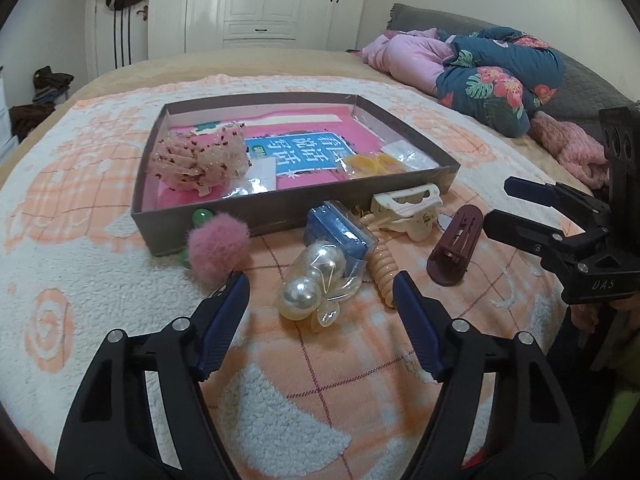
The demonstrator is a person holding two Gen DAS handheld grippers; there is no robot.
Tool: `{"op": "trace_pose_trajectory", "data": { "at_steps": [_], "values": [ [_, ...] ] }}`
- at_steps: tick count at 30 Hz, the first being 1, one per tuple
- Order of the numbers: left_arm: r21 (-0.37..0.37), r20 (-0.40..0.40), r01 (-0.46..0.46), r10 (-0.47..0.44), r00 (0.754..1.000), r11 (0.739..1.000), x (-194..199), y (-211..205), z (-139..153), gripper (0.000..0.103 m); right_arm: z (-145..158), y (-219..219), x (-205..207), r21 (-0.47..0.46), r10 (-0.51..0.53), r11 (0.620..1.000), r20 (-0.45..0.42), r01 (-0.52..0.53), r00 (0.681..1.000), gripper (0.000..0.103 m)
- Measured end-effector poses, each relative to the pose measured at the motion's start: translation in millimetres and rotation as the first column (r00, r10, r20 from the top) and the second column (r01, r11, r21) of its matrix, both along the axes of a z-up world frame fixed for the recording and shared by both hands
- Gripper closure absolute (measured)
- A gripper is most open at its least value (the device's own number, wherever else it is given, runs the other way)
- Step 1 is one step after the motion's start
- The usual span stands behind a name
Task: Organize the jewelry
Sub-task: 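Close the left gripper on the pearl clip while right closes on the white claw clip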
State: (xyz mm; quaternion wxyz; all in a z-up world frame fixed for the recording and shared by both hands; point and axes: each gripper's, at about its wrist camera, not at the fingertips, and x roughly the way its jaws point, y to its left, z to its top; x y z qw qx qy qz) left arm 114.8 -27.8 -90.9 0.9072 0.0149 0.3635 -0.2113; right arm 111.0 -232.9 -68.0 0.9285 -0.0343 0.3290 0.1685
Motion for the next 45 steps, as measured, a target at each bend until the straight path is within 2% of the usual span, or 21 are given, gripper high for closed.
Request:
{"op": "trace_pose_trajectory", "data": {
  "at_steps": [10, 12, 15, 18, 27, 34, 45],
  "values": [
    [0.008, -0.005, 0.014, -0.014, 1.000, 1.000, 4.9, 0.1, -4.2, 0.052, -9.3, 14.7, 23.7, -0.009, 0.020, 1.000, -0.055, -0.021, 0.998, 0.008],
    [0.015, -0.013, 0.023, -0.023, 1.000, 1.000, 6.6, -1.1, -6.3, 0.058, -10.9, 19.0, 28.0, -0.016, 0.018, 1.000, -0.065, -0.019, 0.998, 0.008],
    [0.023, -0.013, 0.021, -0.021, 1.000, 1.000, 7.4, -0.8, -7.4, 0.063, -13.7, 23.4, 33.5, -0.018, 0.014, 1.000, -0.077, -0.015, 0.997, 0.008],
    [0.007, -0.019, 0.024, -0.024, 1.000, 1.000, 8.4, 2.4, -7.9, 0.065, -16.5, 26.3, 39.0, -0.018, 0.007, 1.000, -0.087, -0.009, 0.996, 0.008],
    [0.012, -0.010, 0.034, -0.034, 0.999, 0.999, 7.0, 1.9, -8.4, 0.066, -25.8, 35.8, 55.2, -0.017, -0.025, 1.000, -0.132, 0.023, 0.991, 0.017],
    [-0.001, -0.011, 0.034, -0.034, 0.999, 0.999, 4.6, 4.7, -8.3, 0.066, -29.0, 35.0, 62.9, 0.012, -0.056, 0.998, -0.156, 0.058, 0.986, 0.032],
    [-0.014, -0.014, 0.026, -0.026, 1.000, 1.000, 2.1, 7.7, -7.0, 0.066, -27.5, 28.4, 53.2, -0.015, -0.051, 0.999, -0.125, 0.049, 0.991, 0.036]
  ]
}}
